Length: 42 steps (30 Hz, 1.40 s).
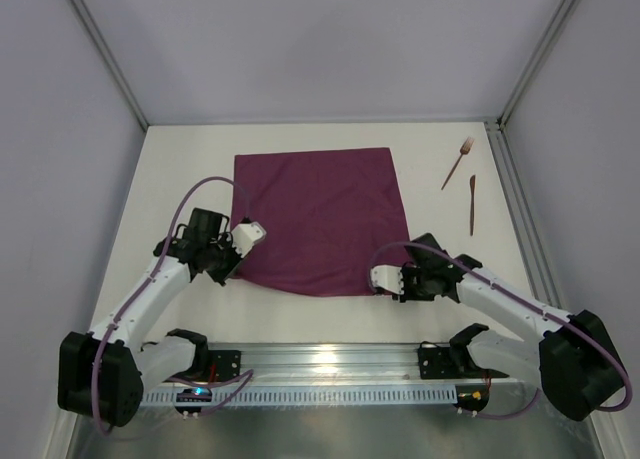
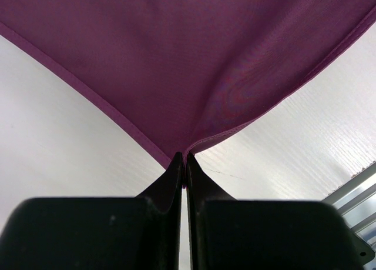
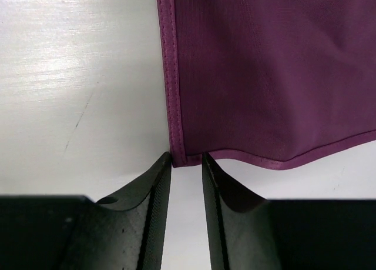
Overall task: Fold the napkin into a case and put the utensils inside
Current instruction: Pick up the flattened napkin from the center of the board, then fold and flatten the napkin at the center of the board.
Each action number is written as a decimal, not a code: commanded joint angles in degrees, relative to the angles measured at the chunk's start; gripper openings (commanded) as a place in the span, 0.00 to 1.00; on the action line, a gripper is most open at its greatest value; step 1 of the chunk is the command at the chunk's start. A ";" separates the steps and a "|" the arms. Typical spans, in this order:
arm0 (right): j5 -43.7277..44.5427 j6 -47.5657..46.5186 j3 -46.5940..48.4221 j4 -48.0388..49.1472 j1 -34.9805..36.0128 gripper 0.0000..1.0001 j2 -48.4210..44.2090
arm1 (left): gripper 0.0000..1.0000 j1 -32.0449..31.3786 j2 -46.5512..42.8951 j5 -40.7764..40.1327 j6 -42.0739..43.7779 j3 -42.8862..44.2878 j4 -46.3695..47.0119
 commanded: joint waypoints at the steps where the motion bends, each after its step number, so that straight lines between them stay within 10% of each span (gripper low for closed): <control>1: 1.52 -1.50 -0.31 -0.03 0.41 0.31 1.01 | 0.00 0.02 -0.98 1.95 -0.27 1.43 -0.47; 8: 3.19 -1.50 -0.74 0.22 2.17 0.32 3.13 | 0.00 0.02 -1.16 2.13 -0.45 2.13 -1.09; 13: 2.31 -1.15 0.31 -1.34 2.43 0.03 3.30 | 0.00 0.02 -1.16 2.47 -0.71 3.01 -1.70; 33: -7.17 6.75 18.76 -26.84 2.43 0.03 -11.64 | 0.00 0.02 -8.89 2.75 -3.61 12.23 -19.01; 42: -2.79 17.82 22.37 -9.41 1.91 0.03 -9.47 | 0.00 0.11 -6.45 -11.22 -11.34 15.93 -9.92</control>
